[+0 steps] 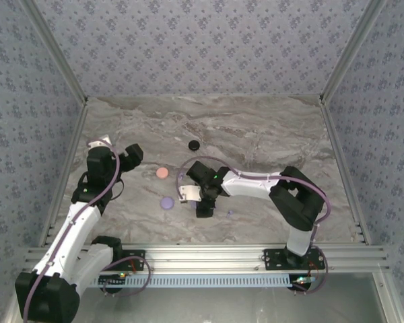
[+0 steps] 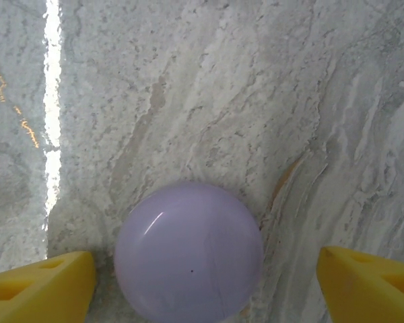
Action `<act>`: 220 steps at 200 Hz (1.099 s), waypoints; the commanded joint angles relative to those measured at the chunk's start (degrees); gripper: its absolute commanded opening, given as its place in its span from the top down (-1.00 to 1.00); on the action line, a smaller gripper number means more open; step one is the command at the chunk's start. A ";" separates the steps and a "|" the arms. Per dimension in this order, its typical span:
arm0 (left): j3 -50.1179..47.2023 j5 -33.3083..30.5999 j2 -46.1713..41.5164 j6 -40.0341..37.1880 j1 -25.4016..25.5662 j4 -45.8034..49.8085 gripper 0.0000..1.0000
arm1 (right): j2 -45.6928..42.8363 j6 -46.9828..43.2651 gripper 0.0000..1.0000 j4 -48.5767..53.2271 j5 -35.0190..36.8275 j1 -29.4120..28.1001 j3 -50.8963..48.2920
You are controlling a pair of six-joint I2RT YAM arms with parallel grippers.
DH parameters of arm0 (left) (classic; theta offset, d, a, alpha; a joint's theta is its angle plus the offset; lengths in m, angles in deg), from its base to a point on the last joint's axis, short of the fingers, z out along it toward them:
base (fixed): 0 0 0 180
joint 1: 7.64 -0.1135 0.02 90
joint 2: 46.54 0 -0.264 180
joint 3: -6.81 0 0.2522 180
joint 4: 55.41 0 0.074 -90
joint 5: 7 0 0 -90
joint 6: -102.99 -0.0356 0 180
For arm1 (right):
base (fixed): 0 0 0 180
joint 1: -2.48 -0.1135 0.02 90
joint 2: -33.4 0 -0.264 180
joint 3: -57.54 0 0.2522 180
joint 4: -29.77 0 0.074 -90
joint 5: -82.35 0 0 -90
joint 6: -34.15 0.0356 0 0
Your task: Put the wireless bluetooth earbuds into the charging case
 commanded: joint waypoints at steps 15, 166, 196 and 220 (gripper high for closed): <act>0.16 -1.05 -1.22 -1.29 -0.40 0.17 -0.79 | 2.36 -0.40 -0.64 1.74 -1.68 0.29 2.12; 1.48 12.79 0.95 1.06 -0.34 -3.90 -0.80 | -18.56 9.15 0.08 -3.47 -4.37 8.94 -4.94; 4.27 27.22 5.81 6.63 1.56 -10.79 -0.78 | -28.86 11.22 0.09 -5.26 -6.54 15.30 -5.30; 8.53 34.32 10.26 8.05 7.31 -13.38 -0.76 | -34.39 9.97 0.08 -5.32 -7.51 18.26 -3.84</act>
